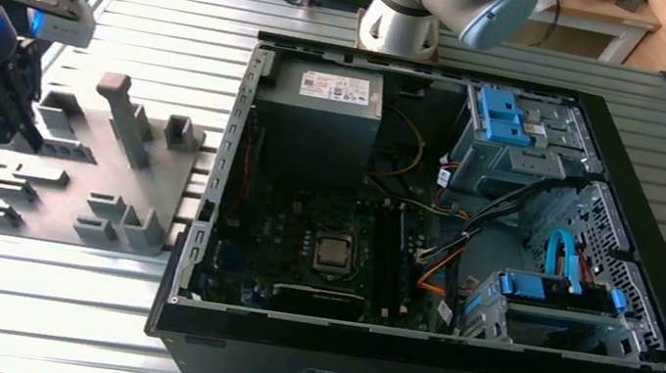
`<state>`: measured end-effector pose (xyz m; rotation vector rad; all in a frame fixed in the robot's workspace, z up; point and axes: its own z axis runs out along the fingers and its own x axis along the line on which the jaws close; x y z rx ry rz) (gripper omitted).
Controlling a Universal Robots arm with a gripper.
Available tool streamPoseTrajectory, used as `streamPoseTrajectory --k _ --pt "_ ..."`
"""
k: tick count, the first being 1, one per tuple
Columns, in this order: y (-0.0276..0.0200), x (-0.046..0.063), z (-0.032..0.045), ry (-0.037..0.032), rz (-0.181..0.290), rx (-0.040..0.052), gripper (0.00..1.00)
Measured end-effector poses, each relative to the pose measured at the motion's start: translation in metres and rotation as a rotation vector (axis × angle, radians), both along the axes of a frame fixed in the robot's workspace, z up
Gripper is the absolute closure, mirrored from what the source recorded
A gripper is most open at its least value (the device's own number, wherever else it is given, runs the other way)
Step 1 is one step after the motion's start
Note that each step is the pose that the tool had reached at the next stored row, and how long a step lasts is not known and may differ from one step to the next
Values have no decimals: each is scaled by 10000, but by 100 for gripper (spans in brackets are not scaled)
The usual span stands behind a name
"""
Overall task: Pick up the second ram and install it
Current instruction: 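Pick up the second ram and move it above second insertion slot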
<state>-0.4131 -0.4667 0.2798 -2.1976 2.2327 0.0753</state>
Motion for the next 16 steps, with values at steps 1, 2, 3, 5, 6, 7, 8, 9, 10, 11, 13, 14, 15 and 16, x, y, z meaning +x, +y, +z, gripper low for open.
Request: streamPoseTrajectory --k 1,2,3,5,6,7,8,9,10,11,13,14,15,16 --pt "0 0 16 0 0 0 86" --pt "0 0 33 0 0 0 86" --pt "0 0 50 -1 0 1 86" --pt "0 0 89 0 0 0 86" --pt "0 0 109 0 0 0 86" --pt "0 0 129 0 0 0 86" --pt "0 0 150 0 0 0 86" --pt "0 0 171 0 0 0 86" --pt "0 0 191 0 0 0 86" --pt "0 0 212 1 0 0 86" --pt "0 0 248 1 0 0 86" --pt "0 0 267 1 0 0 86" --pt "0 0 285 1 0 0 86" --pt "0 0 302 0 0 1 86"
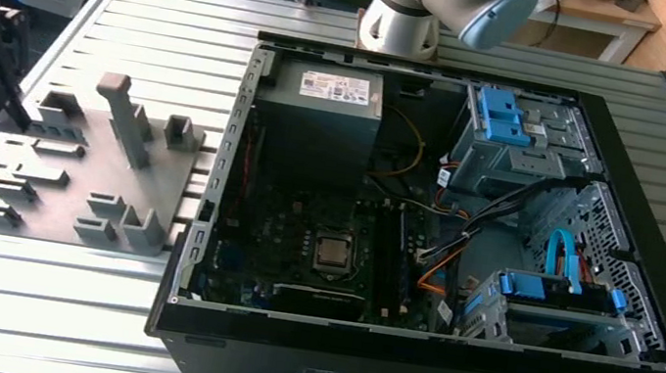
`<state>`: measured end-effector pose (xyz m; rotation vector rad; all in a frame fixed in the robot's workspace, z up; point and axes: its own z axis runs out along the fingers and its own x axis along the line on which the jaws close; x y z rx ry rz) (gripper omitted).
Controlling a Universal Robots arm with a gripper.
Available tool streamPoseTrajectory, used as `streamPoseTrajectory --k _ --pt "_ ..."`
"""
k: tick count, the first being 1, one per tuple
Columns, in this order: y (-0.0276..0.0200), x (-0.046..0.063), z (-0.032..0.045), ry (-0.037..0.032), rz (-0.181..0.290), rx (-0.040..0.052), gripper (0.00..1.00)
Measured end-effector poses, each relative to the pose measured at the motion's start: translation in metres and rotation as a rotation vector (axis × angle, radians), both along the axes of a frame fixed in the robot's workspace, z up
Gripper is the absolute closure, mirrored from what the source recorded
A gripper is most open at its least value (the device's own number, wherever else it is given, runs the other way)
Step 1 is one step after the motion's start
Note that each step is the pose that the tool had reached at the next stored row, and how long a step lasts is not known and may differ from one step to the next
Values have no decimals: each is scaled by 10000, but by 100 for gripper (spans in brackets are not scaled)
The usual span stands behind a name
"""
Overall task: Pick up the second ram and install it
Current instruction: 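Pick up the second ram and move it above second insertion slot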
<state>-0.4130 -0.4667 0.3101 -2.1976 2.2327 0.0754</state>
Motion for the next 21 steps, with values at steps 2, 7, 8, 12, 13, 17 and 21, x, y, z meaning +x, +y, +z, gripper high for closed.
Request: streamPoseTrajectory --k 2,7,8,12,13,17,21 --pt "0 0 34 0 0 0 86" --pt "0 0 118 1 0 -1 86" --pt "0 0 134 1 0 -1 86" --pt "0 0 214 1 0 0 86" --pt "0 0 235 0 0 0 86" --pt "0 0 320 1 0 -1 86" --pt "0 0 399 0 0 0 86"
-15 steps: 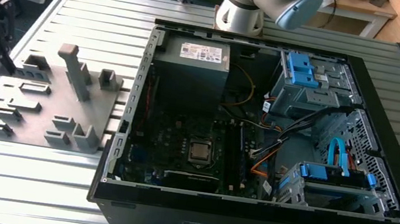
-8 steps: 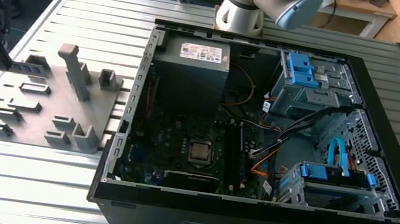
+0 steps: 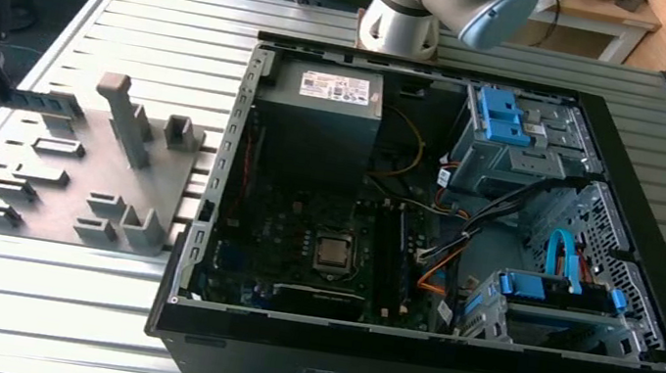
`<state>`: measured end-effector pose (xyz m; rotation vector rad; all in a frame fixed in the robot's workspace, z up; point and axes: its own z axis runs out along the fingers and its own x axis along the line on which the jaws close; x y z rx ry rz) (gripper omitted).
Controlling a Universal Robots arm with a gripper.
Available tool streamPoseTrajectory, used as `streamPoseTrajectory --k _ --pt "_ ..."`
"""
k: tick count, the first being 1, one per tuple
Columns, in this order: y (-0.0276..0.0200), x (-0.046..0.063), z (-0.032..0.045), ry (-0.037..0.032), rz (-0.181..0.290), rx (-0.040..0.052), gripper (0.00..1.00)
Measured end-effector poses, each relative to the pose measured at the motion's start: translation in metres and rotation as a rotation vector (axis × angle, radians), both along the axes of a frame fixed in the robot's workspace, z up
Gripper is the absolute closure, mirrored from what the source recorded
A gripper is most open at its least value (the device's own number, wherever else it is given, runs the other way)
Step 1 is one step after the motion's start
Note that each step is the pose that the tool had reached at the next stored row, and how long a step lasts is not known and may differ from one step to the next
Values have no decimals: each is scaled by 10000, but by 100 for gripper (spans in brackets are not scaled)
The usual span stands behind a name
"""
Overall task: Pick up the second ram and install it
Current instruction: 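Pick up the second ram and move it above second insertion slot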
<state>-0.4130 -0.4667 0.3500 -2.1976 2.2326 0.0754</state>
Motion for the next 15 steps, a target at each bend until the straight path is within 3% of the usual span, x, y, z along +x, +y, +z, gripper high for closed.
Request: streamPoseTrajectory --k 10,15 --pt "0 0 307 1 -1 -1 86" --pt "0 0 323 1 0 1 86"
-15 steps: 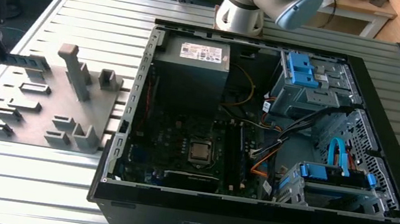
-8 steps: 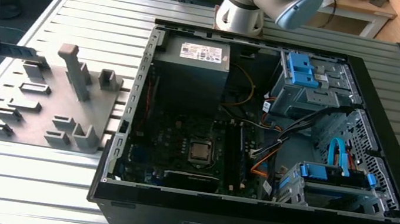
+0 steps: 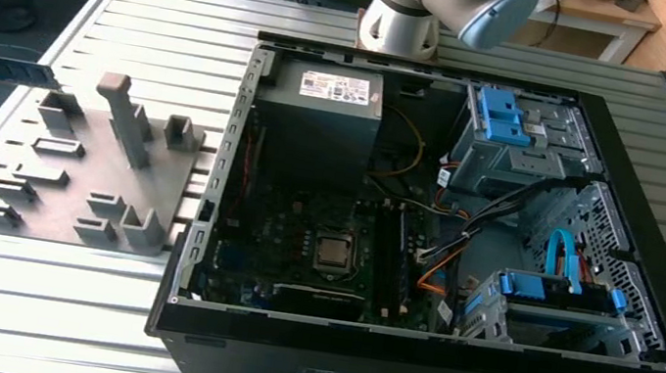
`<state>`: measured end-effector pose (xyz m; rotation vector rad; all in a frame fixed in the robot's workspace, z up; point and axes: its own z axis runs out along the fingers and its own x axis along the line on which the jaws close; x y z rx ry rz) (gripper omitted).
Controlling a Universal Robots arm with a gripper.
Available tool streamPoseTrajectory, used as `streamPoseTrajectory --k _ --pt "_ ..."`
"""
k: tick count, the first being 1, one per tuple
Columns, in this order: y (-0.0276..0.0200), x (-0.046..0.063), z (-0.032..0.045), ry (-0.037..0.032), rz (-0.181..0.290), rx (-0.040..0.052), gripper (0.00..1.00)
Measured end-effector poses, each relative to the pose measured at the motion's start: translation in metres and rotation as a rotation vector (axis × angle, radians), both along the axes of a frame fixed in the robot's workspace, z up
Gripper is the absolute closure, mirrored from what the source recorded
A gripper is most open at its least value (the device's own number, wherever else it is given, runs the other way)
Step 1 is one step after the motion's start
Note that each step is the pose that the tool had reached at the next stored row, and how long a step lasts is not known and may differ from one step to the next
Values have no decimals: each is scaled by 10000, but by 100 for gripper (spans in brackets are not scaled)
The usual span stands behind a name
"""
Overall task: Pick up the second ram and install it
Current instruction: 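Pick up the second ram and move it above second insertion slot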
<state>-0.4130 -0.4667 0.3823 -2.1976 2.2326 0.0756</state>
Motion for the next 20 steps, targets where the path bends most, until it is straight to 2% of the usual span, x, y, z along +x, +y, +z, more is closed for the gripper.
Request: streamPoseTrajectory --k 7,20 --pt "-1 31 2 3 1 -1 86" --pt "6 368 0 2 0 0 86"
